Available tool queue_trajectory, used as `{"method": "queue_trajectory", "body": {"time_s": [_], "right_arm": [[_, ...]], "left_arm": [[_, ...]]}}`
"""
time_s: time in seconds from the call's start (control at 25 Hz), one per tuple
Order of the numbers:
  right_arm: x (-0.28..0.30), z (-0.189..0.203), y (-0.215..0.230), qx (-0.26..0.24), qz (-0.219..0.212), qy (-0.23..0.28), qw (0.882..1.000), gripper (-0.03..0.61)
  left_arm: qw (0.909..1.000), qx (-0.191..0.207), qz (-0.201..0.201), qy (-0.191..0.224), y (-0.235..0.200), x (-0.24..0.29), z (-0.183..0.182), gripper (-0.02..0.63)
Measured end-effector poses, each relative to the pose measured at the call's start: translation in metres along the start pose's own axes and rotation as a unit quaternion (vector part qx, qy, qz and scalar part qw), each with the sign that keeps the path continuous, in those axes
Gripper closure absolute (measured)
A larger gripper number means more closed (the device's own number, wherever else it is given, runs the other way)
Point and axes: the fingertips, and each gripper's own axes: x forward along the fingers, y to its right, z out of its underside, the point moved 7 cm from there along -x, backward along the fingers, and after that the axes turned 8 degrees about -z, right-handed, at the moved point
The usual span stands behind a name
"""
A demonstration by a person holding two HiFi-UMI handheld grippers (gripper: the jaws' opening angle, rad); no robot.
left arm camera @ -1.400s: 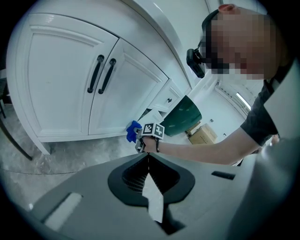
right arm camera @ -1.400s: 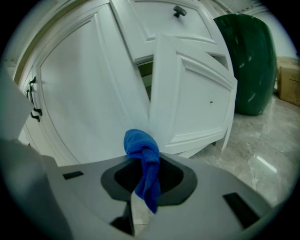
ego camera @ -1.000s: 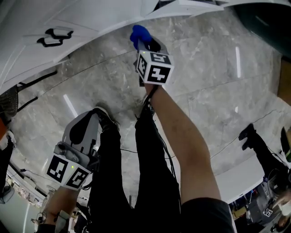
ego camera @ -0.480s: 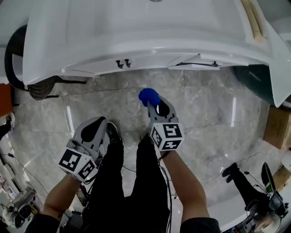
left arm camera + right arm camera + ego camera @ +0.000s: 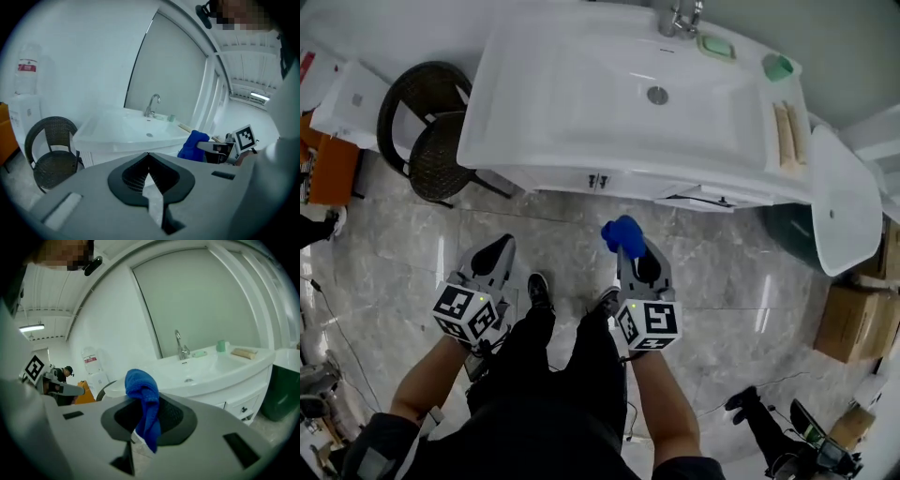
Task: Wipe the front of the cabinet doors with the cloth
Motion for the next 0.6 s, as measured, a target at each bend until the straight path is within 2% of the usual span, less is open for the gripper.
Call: {"method": "queue_trajectory", "body": {"time_s": [0.12,0.24,0.4,0.48,0.6], "right_arm": [[-0.020,-0.044,-0.031,-0.024,-0.008,0.017,1.000,0.509],[-0.042,-0.092,-0.067,-0.048,-0.010,0.049,0.998,0.509],[-0.054,-0.157,-0.103,-0.084,-0.033,0.083,0.992,0.509],[-0.058,-0.175,-0.116,-0.101,-0.045,0.082,0.990,0.509],[-0.065,-0.189,-0.133,-0.115,-0.056,0.085,0.988,0.509]], "left_arm": [[0.9997,0.007,-0.008,0.024,0.001,-0.034,-0.037,0.614],[0.9968,0.042,-0.009,0.068,0.010,-0.073,-0.083,0.614],[0.9831,0.091,-0.043,0.153,0.002,-0.107,-0.145,0.614],[0.9798,0.075,-0.053,0.178,-0.007,-0.117,-0.160,0.614],[0.9797,0.015,-0.041,0.196,-0.010,-0.129,-0.167,0.614]]}}
